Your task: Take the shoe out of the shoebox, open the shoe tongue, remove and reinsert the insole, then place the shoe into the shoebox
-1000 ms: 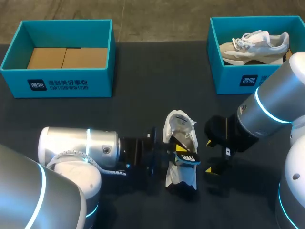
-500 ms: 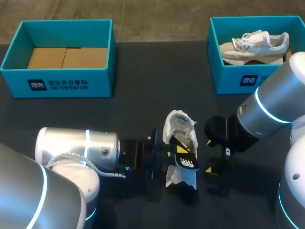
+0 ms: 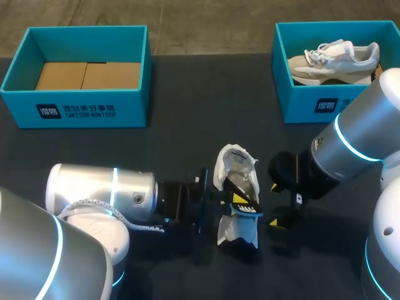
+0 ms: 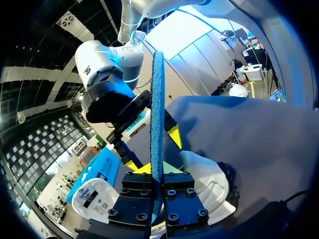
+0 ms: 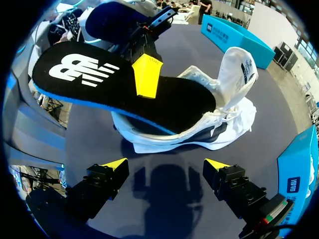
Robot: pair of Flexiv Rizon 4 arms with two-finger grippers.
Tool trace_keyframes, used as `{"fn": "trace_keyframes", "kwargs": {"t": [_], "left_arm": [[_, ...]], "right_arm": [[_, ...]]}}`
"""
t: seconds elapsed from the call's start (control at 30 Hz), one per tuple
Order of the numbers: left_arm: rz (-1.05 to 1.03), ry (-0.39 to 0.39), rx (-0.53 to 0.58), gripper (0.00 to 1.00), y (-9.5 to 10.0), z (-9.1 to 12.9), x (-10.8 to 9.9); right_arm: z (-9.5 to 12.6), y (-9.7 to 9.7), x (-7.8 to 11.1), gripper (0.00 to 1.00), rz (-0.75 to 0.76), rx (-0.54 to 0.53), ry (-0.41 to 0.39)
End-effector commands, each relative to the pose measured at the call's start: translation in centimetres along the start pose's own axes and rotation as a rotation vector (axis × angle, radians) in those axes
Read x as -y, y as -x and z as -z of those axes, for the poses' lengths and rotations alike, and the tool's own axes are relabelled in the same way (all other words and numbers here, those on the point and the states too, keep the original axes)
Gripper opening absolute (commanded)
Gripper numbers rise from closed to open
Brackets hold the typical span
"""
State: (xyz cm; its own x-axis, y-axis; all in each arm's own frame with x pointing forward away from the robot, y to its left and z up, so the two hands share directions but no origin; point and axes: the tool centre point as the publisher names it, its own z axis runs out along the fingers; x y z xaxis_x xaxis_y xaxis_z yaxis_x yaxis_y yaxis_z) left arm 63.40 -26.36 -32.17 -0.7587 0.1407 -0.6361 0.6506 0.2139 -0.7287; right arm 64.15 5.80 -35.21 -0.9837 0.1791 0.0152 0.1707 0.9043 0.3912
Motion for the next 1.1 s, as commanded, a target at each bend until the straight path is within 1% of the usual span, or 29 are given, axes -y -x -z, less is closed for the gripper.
{"fn": "trace_keyframes", "kwargs": {"t": [0.03,0.27,0.47,0.77,0.93,1.1], "left_arm": [[-0.009,-0.003,0.000,0.00,0.2,-0.4,-0.4],[-0.035,0.004,0.025,0.00,0.6,-0.9,-1.0],[-0.032,0.007,0.029,0.00,0.3,-1.2,-1.8],[-0.066,0.006,0.033,0.00,-0.2,-1.1,-3.0],[-0.102,0.045,0.045,0.00,-0.2,-1.0,-3.7],[-0.101,0.051,0.049,0.00,0.1,-0.7,-3.9]], "right_arm": [[-0.2,-0.1,0.0,1.00,0.000,0.003,-0.001],[-0.2,-0.1,0.0,1.00,0.000,0.003,-0.001],[-0.2,-0.1,0.0,1.00,0.000,0.003,-0.001],[-0.2,-0.1,0.0,1.00,0.000,0.003,-0.001],[-0.2,-0.1,0.0,1.00,0.000,0.003,-0.001],[-0.2,-0.1,0.0,1.00,0.000,0.003,-0.001]]}}
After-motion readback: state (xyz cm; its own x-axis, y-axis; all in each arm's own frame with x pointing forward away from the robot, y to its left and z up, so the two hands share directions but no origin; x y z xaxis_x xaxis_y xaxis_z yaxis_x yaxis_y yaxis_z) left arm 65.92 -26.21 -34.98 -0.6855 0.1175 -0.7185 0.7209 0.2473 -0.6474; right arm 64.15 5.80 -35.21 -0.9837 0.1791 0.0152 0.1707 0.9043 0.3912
